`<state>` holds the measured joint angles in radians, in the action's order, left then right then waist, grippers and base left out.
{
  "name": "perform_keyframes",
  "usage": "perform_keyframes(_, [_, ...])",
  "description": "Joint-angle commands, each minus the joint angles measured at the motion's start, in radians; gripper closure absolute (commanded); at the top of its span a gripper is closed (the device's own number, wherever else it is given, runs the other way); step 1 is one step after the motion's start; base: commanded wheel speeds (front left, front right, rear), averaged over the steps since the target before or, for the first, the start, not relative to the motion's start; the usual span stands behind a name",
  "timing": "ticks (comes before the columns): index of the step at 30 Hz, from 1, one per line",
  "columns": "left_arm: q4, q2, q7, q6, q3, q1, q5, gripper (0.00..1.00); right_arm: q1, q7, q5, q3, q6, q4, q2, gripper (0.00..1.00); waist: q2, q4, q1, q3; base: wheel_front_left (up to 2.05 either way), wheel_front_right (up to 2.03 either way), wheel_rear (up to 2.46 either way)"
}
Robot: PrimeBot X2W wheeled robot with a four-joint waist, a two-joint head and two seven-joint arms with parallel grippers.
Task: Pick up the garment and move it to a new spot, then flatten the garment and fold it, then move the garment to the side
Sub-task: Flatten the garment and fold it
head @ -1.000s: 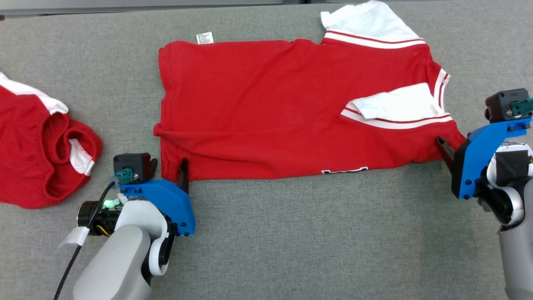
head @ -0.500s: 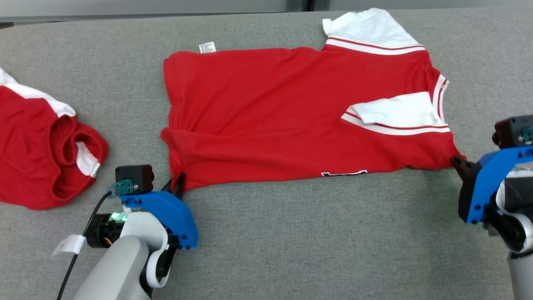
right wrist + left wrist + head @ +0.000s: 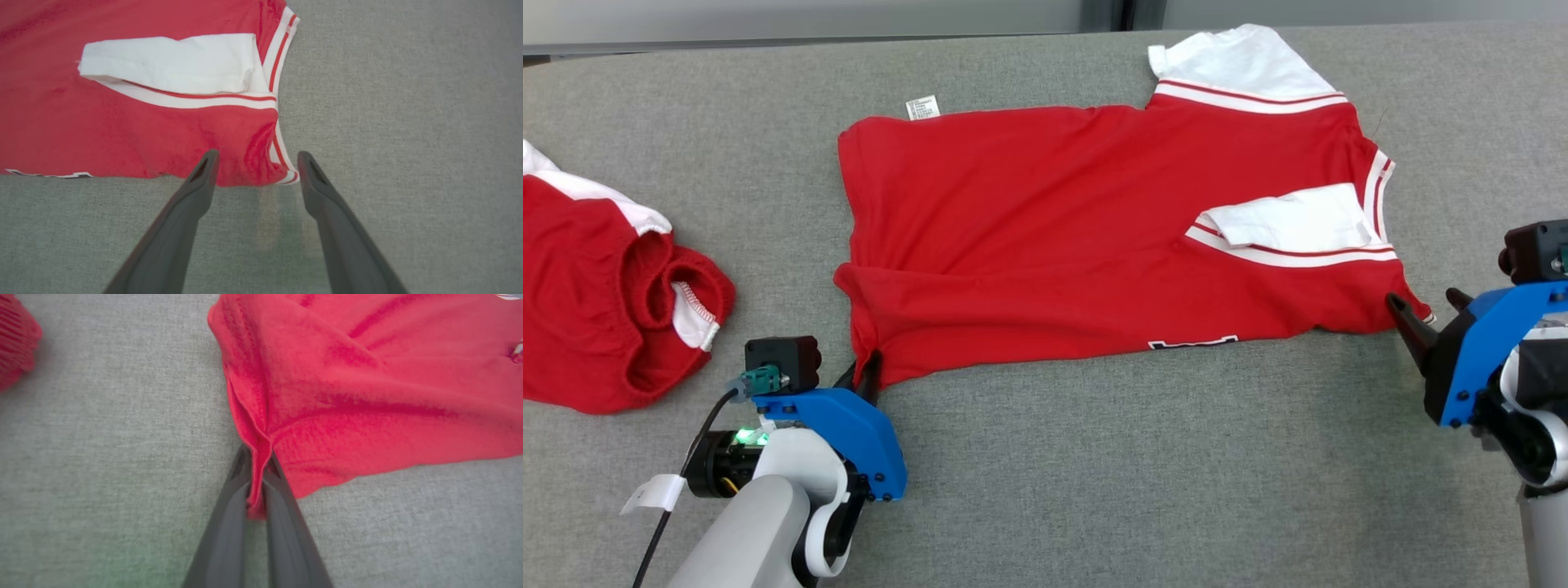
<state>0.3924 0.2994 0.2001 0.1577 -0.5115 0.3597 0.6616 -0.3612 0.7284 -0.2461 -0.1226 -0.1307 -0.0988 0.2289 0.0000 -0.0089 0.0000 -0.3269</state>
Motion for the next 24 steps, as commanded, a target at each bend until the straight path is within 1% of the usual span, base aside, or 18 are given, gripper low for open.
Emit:
perform_keyframes(1, [0.027,0.005,0.013,0.005,-0.013,-0.044,0.005,1.00,-0.021,0.006,0.007,-0.009,0.000,-0.015,-0.005,0.00,0.0000,0.001,0.0000,-0.003,0.00,0.00,0.00])
perform_keyframes(6, [0.024,0.003,0.016,0.002,-0.020,-0.028,0.001,1.00,-0.073,0.015,0.029,-0.030,0.000,-0.097,-0.006,0.00,0.0000,0.014,0.0000,-0.020,0.00,0.00,0.00])
perform_keyframes(9, [0.020,0.004,0.014,0.002,-0.022,-0.019,-0.003,1.00,-0.097,0.015,0.035,-0.022,0.000,-0.148,-0.004,0.00,0.0000,0.022,0.0000,-0.030,0.00,0.00,0.00])
perform_keyframes(13, [0.020,0.005,0.008,0.004,-0.024,-0.015,-0.002,1.00,-0.098,0.027,0.010,0.005,0.000,-0.194,-0.004,0.00,0.0000,0.027,0.0000,-0.035,0.00,0.00,0.00])
perform_keyframes(14, [0.020,0.005,0.007,0.004,-0.024,-0.016,0.000,1.00,-0.093,0.029,0.002,0.015,0.000,-0.198,0.002,0.20,0.0000,0.027,0.0000,-0.035,0.00,0.00,0.00])
perform_keyframes(15, [0.019,0.006,0.006,0.005,-0.024,-0.017,0.001,1.00,-0.088,0.028,-0.003,0.021,0.000,-0.201,0.007,0.62,0.0000,0.027,0.0000,-0.034,0.00,0.00,0.00])
perform_keyframes(16, [0.020,0.007,0.005,0.005,-0.023,-0.019,0.002,1.00,-0.081,0.023,-0.008,0.029,0.000,-0.198,0.009,0.99,0.0000,0.026,0.0000,-0.032,0.00,0.00,0.00])
perform_keyframes(24, [0.019,0.019,-0.008,0.007,-0.017,-0.054,0.015,1.00,-0.010,-0.009,-0.044,0.042,0.000,-0.146,0.030,1.00,0.0000,0.010,0.0000,0.006,0.00,0.00,0.00])
